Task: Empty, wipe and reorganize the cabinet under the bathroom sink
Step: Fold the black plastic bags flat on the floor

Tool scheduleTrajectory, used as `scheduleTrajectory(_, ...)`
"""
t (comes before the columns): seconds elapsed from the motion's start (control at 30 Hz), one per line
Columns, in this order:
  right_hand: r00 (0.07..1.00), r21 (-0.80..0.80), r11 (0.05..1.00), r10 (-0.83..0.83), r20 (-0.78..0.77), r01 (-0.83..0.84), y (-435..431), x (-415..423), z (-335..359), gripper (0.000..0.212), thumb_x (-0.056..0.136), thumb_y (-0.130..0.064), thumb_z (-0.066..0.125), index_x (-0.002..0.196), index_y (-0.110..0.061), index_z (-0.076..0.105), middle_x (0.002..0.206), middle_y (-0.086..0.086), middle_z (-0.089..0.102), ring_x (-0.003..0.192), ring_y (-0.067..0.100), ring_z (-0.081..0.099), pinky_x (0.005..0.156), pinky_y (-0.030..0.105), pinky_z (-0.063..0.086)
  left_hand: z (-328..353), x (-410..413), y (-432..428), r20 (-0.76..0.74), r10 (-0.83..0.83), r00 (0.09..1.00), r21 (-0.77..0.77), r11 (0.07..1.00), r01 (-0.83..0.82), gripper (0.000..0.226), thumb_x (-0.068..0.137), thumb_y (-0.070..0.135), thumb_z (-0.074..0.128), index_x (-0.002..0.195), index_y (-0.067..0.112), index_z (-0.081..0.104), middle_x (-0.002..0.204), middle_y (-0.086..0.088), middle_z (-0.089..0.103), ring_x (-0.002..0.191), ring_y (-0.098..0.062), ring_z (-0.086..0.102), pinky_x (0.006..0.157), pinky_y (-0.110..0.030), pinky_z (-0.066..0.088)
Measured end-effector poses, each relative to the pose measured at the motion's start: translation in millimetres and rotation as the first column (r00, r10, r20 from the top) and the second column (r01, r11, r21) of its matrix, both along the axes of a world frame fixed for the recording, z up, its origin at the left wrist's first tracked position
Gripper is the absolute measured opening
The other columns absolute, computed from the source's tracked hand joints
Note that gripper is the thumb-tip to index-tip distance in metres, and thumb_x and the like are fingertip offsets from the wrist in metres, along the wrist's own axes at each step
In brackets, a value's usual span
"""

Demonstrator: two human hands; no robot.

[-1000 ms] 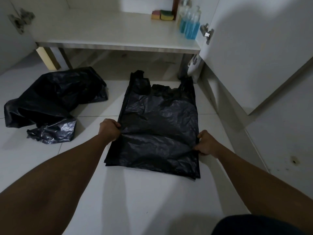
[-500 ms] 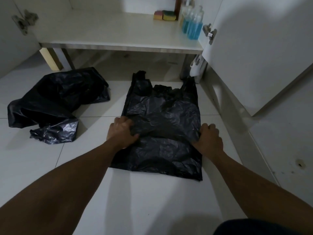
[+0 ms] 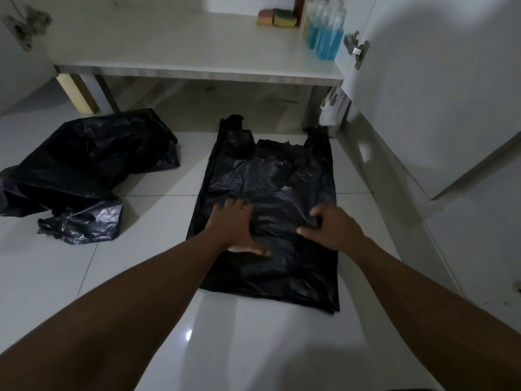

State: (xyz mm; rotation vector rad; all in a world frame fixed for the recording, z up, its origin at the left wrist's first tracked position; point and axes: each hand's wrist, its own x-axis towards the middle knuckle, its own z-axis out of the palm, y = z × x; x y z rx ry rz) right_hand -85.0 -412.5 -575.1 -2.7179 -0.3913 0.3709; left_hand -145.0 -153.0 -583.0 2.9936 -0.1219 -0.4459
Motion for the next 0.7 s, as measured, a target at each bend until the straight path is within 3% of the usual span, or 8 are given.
scheduleTrajectory(0.13,0.996,0.072,0.997,-0.036,0.08,0.03,13,57,32,0.042,0.078,-0.046,0.072,0.102,-0.014,0.059,0.103,0.009,0.062,0.094,0.025,0.063,0.074,0.029,0.047,6,35,-31,0.157,-0.013,0.988,-0.037,0.999,0.019,0.108,0.072,0.089,0.04,0.153,0.02,0.022,0.159,-0.009,0.023,0.147,-0.033,0.017,0.12,-0.056,0.014)
scheduleTrajectory(0.23,0.978,0.152,0.979,-0.154,0.141,0.132,22,99,51,0.036,0.089,-0.039,0.065,0.102,-0.005,0.061,0.09,0.008,0.061,0.087,0.025,0.062,0.067,0.029,0.043,0,59,-58,0.196,-0.004,0.981,-0.044,0.999,0.013,0.103,0.078,0.085,0.037,0.155,0.019,0.019,0.161,-0.008,0.019,0.149,-0.033,0.009,0.119,-0.059,0.007)
scheduleTrajectory(0.33,0.959,0.213,0.937,-0.282,-0.003,0.276,27,137,49,0.046,0.094,-0.036,0.058,0.11,0.007,0.062,0.106,0.02,0.066,0.09,0.031,0.062,0.074,0.034,0.048,-14,77,-84,0.177,0.041,0.983,-0.073,0.997,-0.028,0.103,0.08,0.085,0.032,0.157,0.02,0.012,0.164,-0.007,0.009,0.151,-0.032,-0.002,0.119,-0.06,-0.002)
scheduleTrajectory(0.43,0.906,0.204,0.894,-0.349,-0.241,0.399,28,165,37,0.062,0.094,-0.043,0.058,0.134,0.004,0.05,0.132,0.02,0.056,0.112,0.035,0.058,0.084,0.034,0.047,-35,90,-102,0.134,0.1,0.986,-0.104,0.991,-0.087,0.11,0.075,0.091,0.025,0.158,0.02,0.006,0.165,-0.006,0.005,0.151,-0.034,-0.006,0.117,-0.063,-0.006)
scheduleTrajectory(0.5,0.86,0.262,0.838,-0.388,-0.331,0.479,28,178,30,0.07,0.091,-0.044,0.061,0.14,0.003,0.042,0.137,0.019,0.052,0.118,0.035,0.056,0.084,0.033,0.047,-50,96,-106,0.092,0.127,0.988,-0.112,0.987,-0.116,0.119,0.069,0.096,0.022,0.158,0.02,0.004,0.165,-0.005,0.004,0.151,-0.035,-0.006,0.115,-0.065,-0.006)
scheduleTrajectory(0.57,0.809,0.345,0.749,-0.423,-0.408,0.566,28,189,23,0.068,0.087,-0.038,0.07,0.136,0.003,0.048,0.13,0.017,0.058,0.104,0.03,0.062,0.07,0.026,0.05,-62,97,-108,0.076,0.128,0.989,-0.089,0.989,-0.121,0.125,0.063,0.1,0.018,0.158,0.02,0.002,0.165,-0.003,0.0,0.15,-0.034,-0.011,0.114,-0.066,-0.008)
scheduleTrajectory(0.63,0.751,0.386,0.669,-0.419,-0.51,0.635,30,196,22,0.057,0.082,-0.029,0.077,0.126,0.002,0.057,0.109,0.014,0.066,0.079,0.022,0.064,0.046,0.02,0.048,-69,95,-107,0.096,0.13,0.987,-0.074,0.99,-0.123,0.127,0.061,0.101,0.016,0.158,0.021,0.001,0.165,-0.001,-0.004,0.15,-0.031,-0.016,0.113,-0.065,-0.011)
scheduleTrajectory(0.7,0.715,0.352,0.667,-0.402,-0.572,0.657,31,204,22,0.051,0.08,-0.029,0.079,0.119,-0.002,0.062,0.101,0.01,0.068,0.072,0.019,0.063,0.045,0.022,0.047,-70,94,-106,0.118,0.136,0.984,-0.081,0.989,-0.127,0.126,0.061,0.101,0.016,0.158,0.022,0.002,0.165,0.001,-0.004,0.15,-0.03,-0.017,0.114,-0.064,-0.011)
